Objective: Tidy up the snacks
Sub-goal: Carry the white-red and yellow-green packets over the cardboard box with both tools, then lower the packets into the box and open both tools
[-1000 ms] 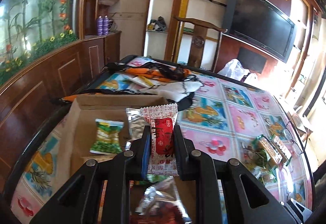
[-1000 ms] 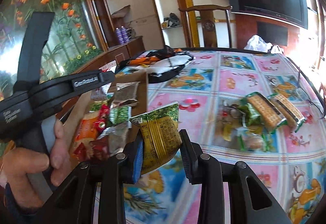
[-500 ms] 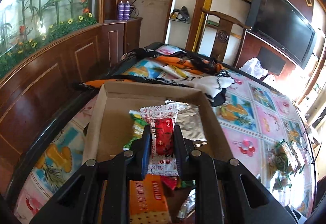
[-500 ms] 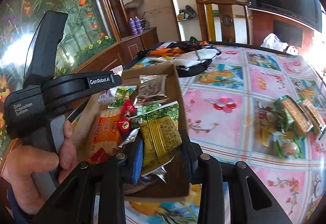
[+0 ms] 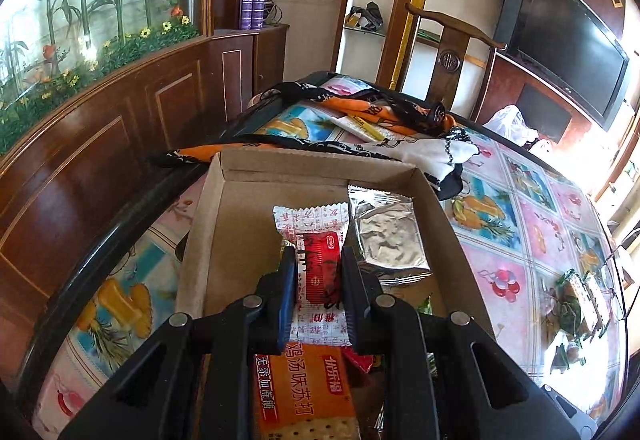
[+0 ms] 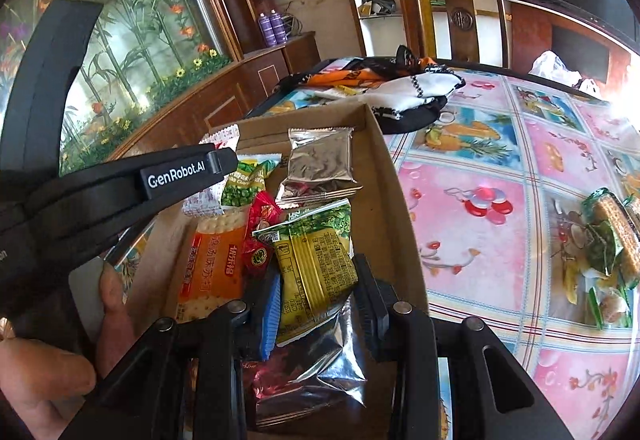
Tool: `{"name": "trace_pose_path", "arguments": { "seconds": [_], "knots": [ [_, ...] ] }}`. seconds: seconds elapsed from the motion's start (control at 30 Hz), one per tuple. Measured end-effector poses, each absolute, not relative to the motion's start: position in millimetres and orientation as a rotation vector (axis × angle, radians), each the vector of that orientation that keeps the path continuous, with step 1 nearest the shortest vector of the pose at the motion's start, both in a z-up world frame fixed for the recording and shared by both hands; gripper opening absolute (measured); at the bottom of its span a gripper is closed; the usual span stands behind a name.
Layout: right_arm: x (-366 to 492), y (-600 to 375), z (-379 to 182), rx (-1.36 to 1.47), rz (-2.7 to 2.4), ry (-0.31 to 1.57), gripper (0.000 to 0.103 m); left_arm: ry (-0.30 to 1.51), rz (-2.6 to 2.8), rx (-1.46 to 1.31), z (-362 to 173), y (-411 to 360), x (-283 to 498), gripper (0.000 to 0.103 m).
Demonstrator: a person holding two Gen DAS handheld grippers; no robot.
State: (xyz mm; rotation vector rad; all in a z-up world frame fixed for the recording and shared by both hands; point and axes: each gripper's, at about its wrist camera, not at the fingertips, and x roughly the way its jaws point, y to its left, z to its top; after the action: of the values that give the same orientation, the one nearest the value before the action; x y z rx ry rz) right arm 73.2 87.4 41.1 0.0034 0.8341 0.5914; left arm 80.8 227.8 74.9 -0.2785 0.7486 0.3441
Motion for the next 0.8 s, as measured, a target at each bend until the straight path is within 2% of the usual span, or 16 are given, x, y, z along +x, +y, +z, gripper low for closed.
{"name": "trace_pose_path", "arguments": {
  "seconds": [0.8],
  "knots": [
    [69.8, 83.9, 30.4, -0.020, 0.591, 0.845, 0.036, 0.794, 0.387, -0.207, 61.2, 217.6, 86.3, 0.020]
  ]
}}
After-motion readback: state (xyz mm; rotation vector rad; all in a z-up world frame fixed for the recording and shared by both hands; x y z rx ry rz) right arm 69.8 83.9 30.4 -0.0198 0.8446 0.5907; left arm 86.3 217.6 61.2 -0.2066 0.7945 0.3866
